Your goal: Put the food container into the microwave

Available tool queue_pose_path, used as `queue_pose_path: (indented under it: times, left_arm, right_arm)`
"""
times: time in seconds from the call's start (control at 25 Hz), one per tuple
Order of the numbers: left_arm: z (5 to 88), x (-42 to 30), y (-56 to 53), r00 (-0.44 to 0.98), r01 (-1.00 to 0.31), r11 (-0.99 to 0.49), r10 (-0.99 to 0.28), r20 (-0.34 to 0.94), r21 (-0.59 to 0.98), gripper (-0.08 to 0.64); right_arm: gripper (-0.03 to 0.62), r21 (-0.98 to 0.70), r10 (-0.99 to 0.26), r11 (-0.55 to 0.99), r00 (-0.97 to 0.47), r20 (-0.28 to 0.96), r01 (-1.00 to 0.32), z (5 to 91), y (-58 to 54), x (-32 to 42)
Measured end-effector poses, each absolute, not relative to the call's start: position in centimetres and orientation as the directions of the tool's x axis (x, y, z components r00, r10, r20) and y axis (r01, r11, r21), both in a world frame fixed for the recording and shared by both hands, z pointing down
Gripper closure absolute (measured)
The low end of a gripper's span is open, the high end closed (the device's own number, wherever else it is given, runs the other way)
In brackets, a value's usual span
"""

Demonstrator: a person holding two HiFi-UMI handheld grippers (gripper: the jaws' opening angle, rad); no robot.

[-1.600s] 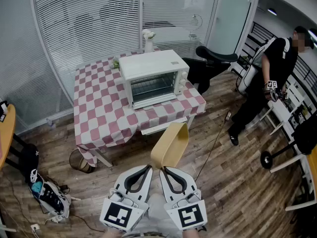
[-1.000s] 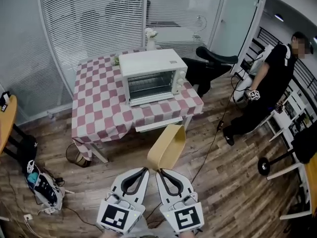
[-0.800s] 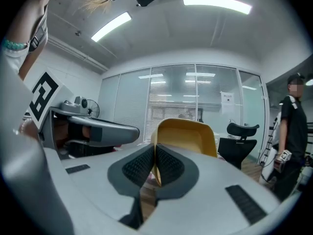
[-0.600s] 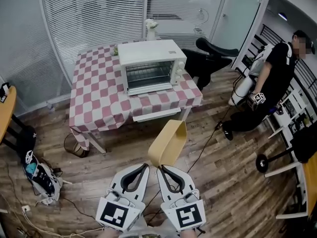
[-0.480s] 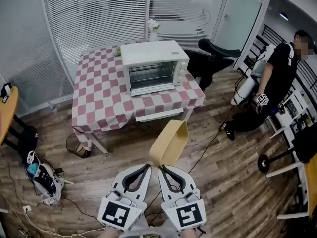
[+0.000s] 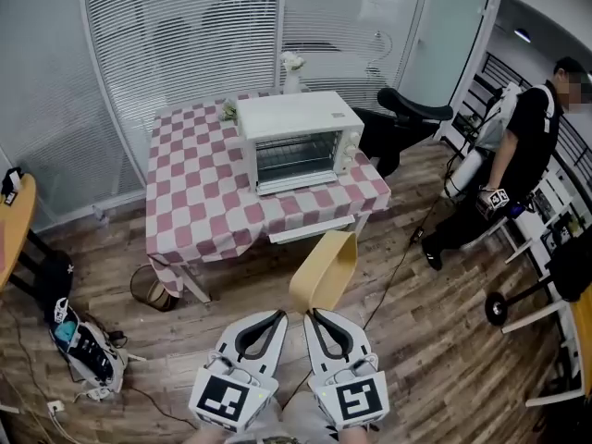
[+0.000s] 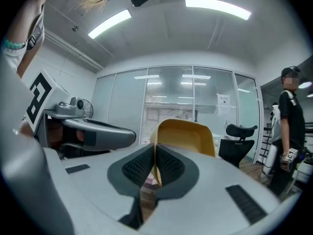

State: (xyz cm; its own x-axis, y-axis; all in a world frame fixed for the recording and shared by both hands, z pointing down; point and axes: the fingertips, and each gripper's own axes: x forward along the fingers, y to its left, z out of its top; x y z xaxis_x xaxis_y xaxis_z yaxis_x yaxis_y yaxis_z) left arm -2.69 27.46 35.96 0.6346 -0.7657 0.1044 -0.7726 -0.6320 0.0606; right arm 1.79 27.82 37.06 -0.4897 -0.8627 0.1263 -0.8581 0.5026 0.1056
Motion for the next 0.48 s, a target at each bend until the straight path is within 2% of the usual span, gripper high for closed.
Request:
queue_pose_path:
  times: [0.48]
  left_arm:
    - [36.7, -4.4, 23.1, 0.644, -0.765, -0.640, -0.756, 0.113, 0.077, 0.548]
  right_arm:
    - [0.586, 0.095, -0.853, 0.517, -0.501, 0.148, -0.851, 37.5, 23.3, -0.5]
